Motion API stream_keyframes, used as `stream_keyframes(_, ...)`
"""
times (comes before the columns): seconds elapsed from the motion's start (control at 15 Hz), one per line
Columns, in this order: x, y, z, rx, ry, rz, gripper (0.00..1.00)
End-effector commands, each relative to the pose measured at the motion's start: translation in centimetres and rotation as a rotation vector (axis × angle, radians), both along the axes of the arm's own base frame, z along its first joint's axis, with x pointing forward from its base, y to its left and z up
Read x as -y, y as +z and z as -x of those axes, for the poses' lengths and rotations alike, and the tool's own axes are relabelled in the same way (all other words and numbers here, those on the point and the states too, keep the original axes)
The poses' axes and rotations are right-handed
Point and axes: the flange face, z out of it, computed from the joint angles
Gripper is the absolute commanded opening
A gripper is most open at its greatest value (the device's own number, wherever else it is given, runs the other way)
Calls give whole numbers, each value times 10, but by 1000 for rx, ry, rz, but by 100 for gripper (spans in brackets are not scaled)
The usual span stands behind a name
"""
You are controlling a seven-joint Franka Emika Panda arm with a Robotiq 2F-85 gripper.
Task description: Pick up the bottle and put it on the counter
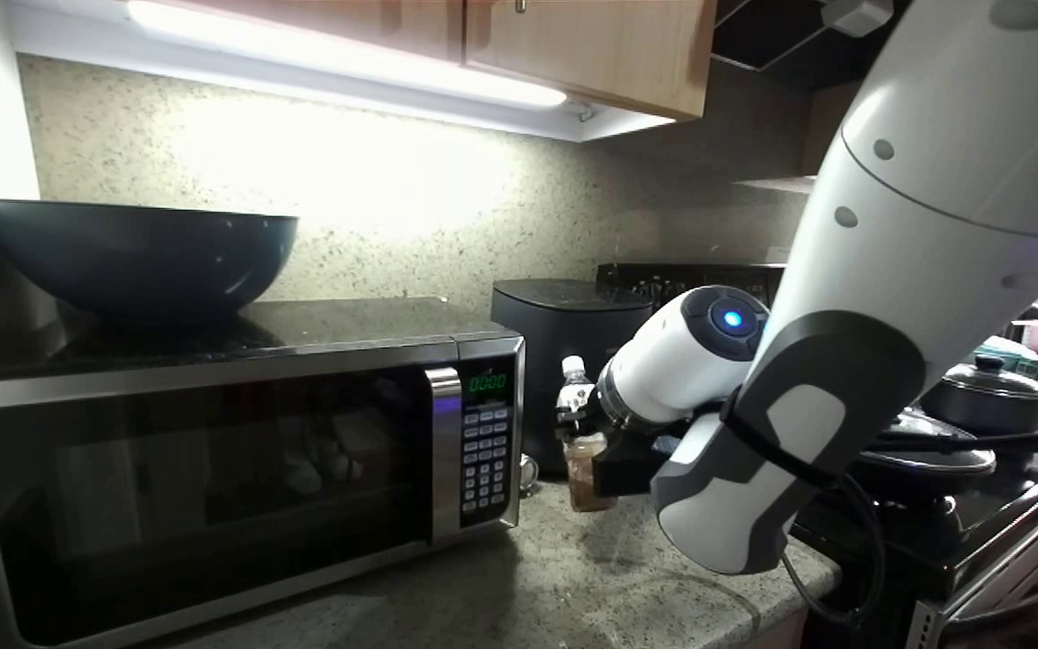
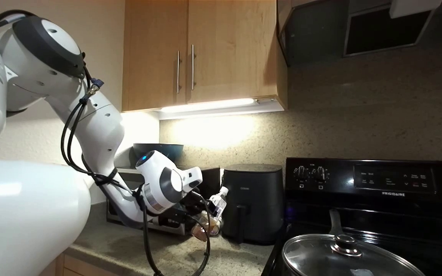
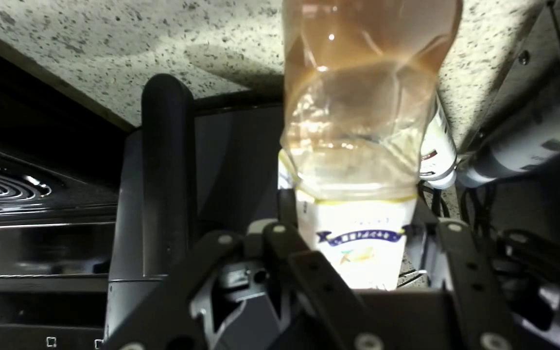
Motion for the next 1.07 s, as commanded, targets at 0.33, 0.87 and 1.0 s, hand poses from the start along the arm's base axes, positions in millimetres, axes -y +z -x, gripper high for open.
stream_keyframes(0.33,-12,-26,-6,134,-79,141,28)
stream_keyframes(0.87,-15,-40,-5,45,-43,117,53)
stream_keyframes(1.0,-15,-39,-5,40,-39,115,28)
